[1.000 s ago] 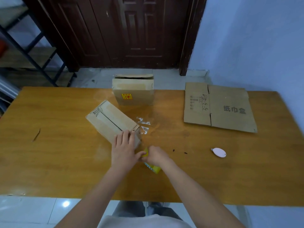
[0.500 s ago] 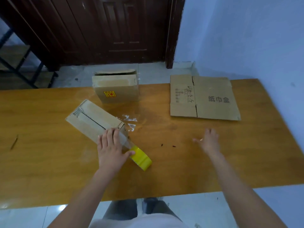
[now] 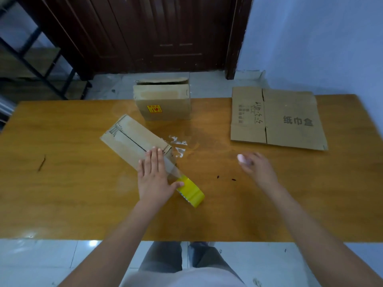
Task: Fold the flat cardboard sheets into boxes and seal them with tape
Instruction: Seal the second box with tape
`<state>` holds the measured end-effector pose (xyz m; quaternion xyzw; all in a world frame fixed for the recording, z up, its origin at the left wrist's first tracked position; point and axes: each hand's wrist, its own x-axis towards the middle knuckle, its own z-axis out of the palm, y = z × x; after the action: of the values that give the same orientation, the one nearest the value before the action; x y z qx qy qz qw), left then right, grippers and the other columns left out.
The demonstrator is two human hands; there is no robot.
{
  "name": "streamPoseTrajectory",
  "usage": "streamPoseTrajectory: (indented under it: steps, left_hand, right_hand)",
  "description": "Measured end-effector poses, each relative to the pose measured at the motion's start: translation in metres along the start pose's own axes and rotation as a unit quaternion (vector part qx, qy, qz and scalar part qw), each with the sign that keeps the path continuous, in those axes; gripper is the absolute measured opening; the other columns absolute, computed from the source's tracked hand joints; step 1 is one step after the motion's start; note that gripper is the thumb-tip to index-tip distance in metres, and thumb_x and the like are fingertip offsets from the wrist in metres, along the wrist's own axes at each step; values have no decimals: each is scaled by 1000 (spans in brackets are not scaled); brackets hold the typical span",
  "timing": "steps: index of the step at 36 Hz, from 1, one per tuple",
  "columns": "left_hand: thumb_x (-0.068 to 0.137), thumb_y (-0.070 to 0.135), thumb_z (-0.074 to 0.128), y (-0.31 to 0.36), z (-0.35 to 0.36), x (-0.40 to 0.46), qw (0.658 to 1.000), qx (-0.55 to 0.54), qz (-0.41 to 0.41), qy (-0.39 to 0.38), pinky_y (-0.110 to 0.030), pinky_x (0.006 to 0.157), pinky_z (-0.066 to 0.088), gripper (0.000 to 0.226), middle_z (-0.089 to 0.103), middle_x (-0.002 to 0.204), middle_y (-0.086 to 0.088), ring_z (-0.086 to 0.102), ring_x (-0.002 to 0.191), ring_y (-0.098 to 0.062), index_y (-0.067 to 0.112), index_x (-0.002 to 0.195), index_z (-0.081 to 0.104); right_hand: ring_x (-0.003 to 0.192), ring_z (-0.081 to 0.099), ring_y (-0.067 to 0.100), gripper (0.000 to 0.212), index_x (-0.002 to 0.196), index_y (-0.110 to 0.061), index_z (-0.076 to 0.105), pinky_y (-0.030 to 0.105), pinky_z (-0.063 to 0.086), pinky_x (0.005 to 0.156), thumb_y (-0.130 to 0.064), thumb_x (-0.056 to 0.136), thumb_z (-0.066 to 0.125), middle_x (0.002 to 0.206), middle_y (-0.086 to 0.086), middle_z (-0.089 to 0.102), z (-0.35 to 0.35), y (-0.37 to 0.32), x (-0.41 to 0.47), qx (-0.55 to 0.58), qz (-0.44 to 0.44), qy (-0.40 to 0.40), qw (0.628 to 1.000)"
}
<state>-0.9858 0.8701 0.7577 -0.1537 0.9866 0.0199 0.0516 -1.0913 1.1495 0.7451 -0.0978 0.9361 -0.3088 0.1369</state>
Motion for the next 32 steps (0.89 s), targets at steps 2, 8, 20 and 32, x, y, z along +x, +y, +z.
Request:
streamPoseTrajectory:
  steps: [2,8,20,32]
  left_hand:
    - [74,80,40,0,-1,0,1000,1,-1,2,-41,114,-14,118,-22,156,-8,-22,142,-22,10,141,-27]
    - [70,80,47,-1,-2,0,1000,-7,2,3,-41,115,-9,122,-10,158,-10,-13,144,-22,8,142,-20]
    - [59,76,64,-4,6,0,1000,-7,4,9,-44,114,7,126,19,156,-13,17,144,-26,0,147,15]
    - [57,77,63,-4,10,2,1000,2,-3,22,-45,113,11,125,25,153,-15,23,142,-29,0,146,21]
  right_hand:
    - [98,49,14,41,130,-13,55,20,34,83,-22,90,61,109,0,47,11,-39,2,41,-58,-31,997]
    - [119,47,21,47,128,-14,54,33,40,96,-30,86,65,124,3,52,47,-113,9,-4,-155,-116,981]
    - [120,43,21,41,120,-14,59,34,41,93,-30,83,66,120,4,51,66,-140,19,-64,-181,-145,971]
    - [113,49,23,40,119,-11,60,35,44,87,-30,85,64,117,6,52,67,-147,23,-88,-146,-120,978]
